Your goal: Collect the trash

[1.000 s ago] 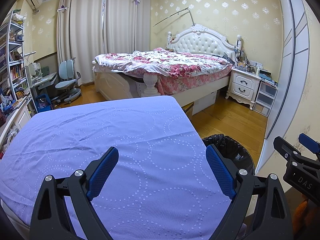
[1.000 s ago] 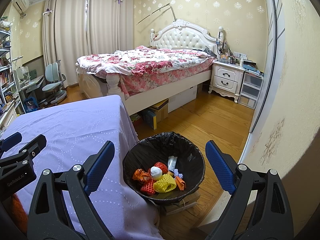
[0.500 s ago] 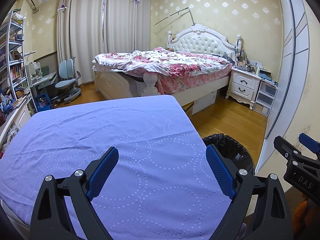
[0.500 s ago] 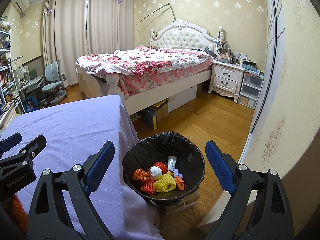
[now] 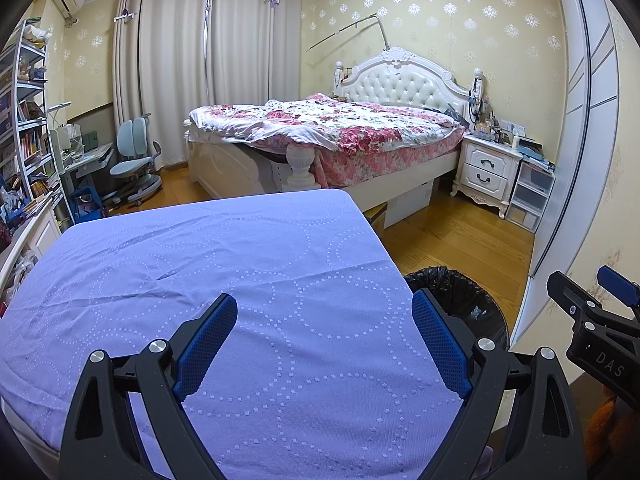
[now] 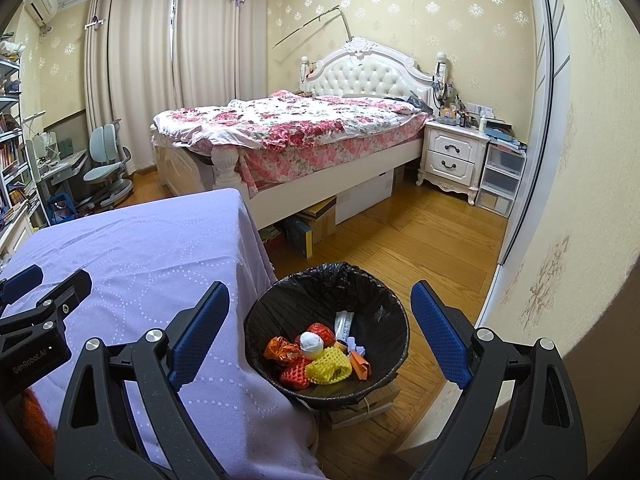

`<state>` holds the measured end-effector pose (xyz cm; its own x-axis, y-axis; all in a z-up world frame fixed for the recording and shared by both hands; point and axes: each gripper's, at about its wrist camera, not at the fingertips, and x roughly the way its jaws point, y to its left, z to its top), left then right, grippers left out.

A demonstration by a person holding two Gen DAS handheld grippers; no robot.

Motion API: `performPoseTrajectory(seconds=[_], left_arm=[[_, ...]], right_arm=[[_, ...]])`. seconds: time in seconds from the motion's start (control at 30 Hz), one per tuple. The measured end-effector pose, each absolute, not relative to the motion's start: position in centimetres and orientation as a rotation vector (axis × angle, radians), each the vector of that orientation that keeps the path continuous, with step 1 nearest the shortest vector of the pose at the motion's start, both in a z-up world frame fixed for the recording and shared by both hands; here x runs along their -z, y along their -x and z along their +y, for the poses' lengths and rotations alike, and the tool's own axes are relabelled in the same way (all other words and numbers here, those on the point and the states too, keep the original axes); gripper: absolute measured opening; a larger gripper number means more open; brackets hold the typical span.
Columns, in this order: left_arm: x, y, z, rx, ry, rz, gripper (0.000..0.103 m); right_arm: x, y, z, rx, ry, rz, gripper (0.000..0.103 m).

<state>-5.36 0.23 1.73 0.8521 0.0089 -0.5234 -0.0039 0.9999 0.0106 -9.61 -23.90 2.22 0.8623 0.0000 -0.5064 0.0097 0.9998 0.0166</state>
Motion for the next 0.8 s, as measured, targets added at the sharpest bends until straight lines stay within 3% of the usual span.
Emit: performPoseTrajectory(seconds=[0.8], left_arm=[[-1.47, 5.71, -0.45, -0.011, -0.003, 0.549, 0.089]], right_arm=[[-2.28, 9.58, -23.89, 0.005, -0.018, 0.532, 0.090]])
